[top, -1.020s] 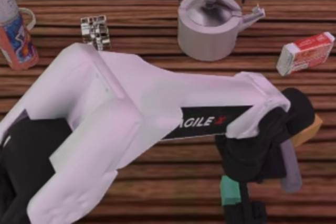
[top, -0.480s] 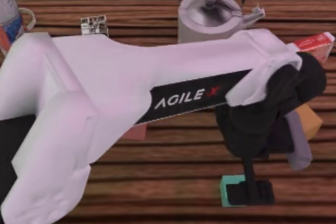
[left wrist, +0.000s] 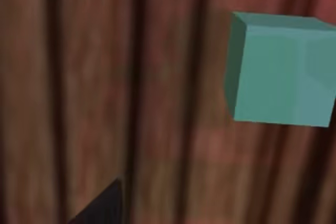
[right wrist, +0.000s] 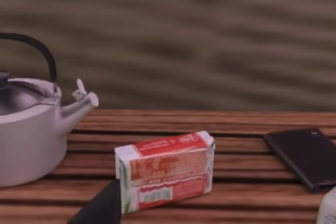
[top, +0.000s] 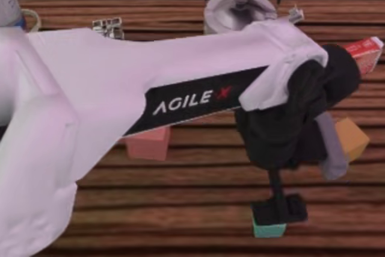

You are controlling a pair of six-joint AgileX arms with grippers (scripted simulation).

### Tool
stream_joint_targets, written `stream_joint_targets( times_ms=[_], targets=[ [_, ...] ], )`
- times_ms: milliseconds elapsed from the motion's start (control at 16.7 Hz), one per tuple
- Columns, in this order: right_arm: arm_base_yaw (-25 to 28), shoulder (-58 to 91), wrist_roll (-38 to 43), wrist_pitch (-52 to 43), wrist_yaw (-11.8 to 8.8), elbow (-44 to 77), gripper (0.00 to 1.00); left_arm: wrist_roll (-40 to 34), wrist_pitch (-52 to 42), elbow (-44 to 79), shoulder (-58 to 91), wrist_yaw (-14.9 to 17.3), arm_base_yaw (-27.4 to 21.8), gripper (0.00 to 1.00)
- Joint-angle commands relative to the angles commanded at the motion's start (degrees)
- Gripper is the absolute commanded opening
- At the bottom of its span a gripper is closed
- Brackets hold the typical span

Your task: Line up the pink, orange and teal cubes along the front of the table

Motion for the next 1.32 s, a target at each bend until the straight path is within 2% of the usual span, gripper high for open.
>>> stream_joint_targets(
  times_ms=[300, 960, 1320],
  targets=[
    [2.07, 15.89, -2.70, -9.32, 0.01, 13.43, 1.00, -4.76, 9.50, -15.53, -17.88, -0.62, 9.45, 1.00],
    [8.72, 78.03, -11.44, -40.35, -0.11, 54.80, 1.00, -20.52, 43.29, -73.48, -87.59, -1.39, 41.43, 1.00],
    [11.44, 102.69, -15.07, -52.88, -0.05, 72.64, 1.00, -26.59, 59.03, -95.66, -114.48, -0.98, 53.95, 1.00]
  ],
)
